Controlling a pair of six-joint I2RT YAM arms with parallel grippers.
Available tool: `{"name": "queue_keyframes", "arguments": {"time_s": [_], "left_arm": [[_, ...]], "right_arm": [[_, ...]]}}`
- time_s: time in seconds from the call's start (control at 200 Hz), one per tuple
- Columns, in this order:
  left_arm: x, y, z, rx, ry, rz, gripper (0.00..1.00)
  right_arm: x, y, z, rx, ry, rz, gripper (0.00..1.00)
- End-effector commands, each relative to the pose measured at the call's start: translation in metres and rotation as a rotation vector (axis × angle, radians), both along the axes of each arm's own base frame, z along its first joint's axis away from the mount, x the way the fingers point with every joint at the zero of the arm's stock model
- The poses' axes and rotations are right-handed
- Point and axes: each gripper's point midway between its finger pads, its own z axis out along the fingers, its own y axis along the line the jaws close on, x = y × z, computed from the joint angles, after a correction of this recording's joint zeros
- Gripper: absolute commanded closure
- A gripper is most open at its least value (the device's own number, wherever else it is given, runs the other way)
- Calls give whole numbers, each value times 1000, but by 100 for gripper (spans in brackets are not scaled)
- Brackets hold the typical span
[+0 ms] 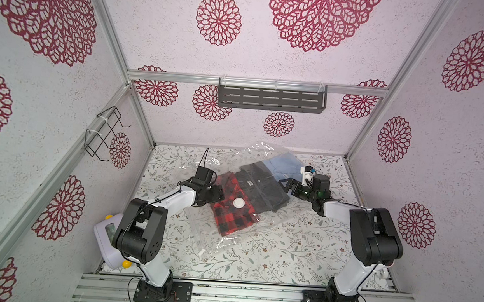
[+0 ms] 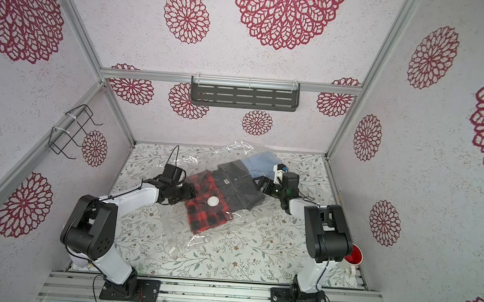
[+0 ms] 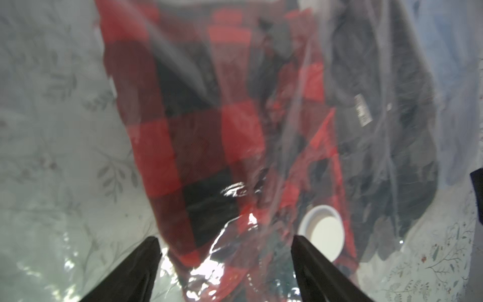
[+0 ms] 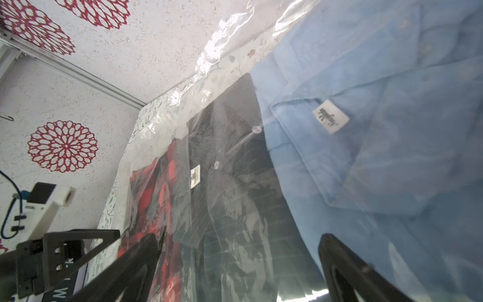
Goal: Place the folded shirt into the vacuum bag
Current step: Adjust the vacuum bag at the center of the board, then reset both arms
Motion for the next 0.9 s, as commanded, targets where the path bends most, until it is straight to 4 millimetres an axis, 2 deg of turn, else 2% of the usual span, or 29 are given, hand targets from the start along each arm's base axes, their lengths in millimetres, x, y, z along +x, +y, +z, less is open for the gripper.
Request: {"name": "queue_keyframes", "arguments": {"time_s": [0.0, 0.11, 0.175, 0.21, 0.285, 0.395, 0.45, 0.475, 0.49, 0.55, 0.746, 0.896], "left_arm": [[10, 11, 1, 26, -67, 51, 16], [10, 22, -6, 34, -58, 72, 16], [12, 25, 1, 39, -78, 80, 16], [13, 28, 7, 43, -92, 84, 16], [16, 31, 26, 53, -128, 85, 16], [19, 38, 62, 90, -197, 92, 15], [18, 44, 79, 115, -236, 101, 14], [16, 47, 87, 127, -255, 109, 12], [15, 49, 91, 135, -267, 113, 0], [8, 58, 109, 166, -318, 128, 3], [-25, 97, 156, 301, -463, 205, 3], [-49, 123, 187, 356, -593, 295, 3]], "right_arm": [[9, 9, -12, 24, 8, 38, 1], [-1, 5, -45, 2, 102, 9, 1], [-9, 0, -47, -25, 116, -15, 1], [-13, -2, -42, -36, 109, -26, 1], [-20, -7, -18, -53, 56, -38, 1], [-34, -14, 38, -72, -98, -38, 1], [-43, -20, 58, -96, -161, -50, 1], [-47, -24, 66, -110, -189, -61, 1], [-50, -26, 71, -120, -205, -68, 1], [-62, -38, 88, -151, -273, -100, 0], [-104, -89, 127, -300, -425, -263, 1], [-135, -131, 138, -425, -489, -421, 1]]}}
